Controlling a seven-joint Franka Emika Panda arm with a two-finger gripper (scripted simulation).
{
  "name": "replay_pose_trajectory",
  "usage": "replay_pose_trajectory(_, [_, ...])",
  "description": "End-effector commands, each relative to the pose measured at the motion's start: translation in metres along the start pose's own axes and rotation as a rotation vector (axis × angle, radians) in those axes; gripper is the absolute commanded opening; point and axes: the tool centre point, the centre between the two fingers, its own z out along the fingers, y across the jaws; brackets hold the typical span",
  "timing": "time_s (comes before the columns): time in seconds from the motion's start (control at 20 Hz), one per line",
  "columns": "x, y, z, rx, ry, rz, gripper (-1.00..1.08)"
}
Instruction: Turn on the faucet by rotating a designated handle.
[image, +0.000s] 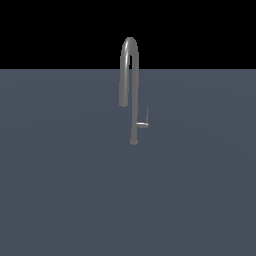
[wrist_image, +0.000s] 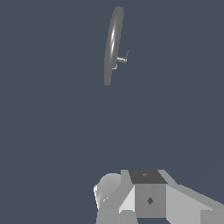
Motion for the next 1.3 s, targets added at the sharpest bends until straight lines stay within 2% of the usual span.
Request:
replay_pose_trajectory(0.0, [0.0,0.0,0.0,0.0,0.0,0.0,-1.0])
replay_pose_trajectory(0.3, [0.005,0.0,0.001,0.013,-0.011,0.014,-1.0])
replay_pose_trajectory(0.6, [0.021,-0.001,0.005,0.053,-0.046,0.055,-1.0])
replay_pose_trajectory(0.9, [0.047,0.0,0.012,0.121,-0.104,0.127,-1.0])
replay_pose_trajectory(1.25, [0.088,0.003,0.026,0.229,-0.198,0.24,-1.0])
